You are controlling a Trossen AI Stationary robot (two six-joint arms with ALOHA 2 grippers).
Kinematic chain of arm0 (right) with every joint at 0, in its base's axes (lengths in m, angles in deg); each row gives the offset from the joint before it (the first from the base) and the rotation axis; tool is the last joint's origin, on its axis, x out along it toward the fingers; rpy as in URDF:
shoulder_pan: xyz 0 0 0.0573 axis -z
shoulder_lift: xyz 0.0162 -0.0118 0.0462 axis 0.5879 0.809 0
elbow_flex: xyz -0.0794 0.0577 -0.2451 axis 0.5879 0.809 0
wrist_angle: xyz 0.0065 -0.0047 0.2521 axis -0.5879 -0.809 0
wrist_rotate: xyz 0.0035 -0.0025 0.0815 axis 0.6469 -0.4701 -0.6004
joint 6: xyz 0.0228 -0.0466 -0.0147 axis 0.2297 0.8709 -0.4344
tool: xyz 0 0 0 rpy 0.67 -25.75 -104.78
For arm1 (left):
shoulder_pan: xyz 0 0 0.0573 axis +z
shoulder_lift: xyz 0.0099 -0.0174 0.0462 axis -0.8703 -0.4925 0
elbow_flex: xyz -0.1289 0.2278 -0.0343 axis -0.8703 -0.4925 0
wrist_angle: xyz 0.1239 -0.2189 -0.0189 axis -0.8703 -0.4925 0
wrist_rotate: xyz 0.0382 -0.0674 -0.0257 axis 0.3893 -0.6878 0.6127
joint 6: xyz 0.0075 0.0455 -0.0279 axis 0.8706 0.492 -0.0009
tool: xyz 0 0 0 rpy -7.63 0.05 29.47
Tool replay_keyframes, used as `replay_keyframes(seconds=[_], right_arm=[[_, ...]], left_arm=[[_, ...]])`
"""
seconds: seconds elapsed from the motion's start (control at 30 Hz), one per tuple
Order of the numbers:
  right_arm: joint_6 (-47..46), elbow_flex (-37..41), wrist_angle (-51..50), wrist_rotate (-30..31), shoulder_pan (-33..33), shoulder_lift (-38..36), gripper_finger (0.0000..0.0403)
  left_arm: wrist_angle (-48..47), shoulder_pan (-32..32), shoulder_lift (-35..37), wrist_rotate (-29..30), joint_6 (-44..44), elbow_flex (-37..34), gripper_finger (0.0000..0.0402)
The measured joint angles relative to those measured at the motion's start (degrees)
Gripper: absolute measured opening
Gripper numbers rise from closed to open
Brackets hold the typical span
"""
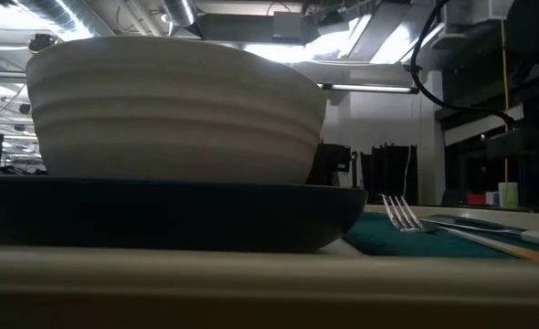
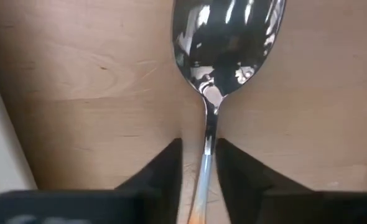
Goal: Set up tray
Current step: Put the orange spoon on top of the green napkin to the left of the orange fork
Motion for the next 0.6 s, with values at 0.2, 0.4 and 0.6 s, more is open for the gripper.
replay_keyframes(seconds=[0.2,0.4,0.6], right_arm=[[0.27,-0.78,-0.4,0.46,0.07,0.18,0.0017],[1.24,-5.2,-0.25,2.08,0.17,0.31,0.0018],[2.05,-14.62,-0.6,6.2,0.14,0.31,0.0014]], left_arm=[[0.0,0.02,-0.07,-0.47,-0.09,0.0,0.0141],[0.0,0.02,-0.09,-1.6,-0.09,0.01,0.0141],[0.0,0.0,-0.07,-3.12,0.33,0.0,0.0141]])
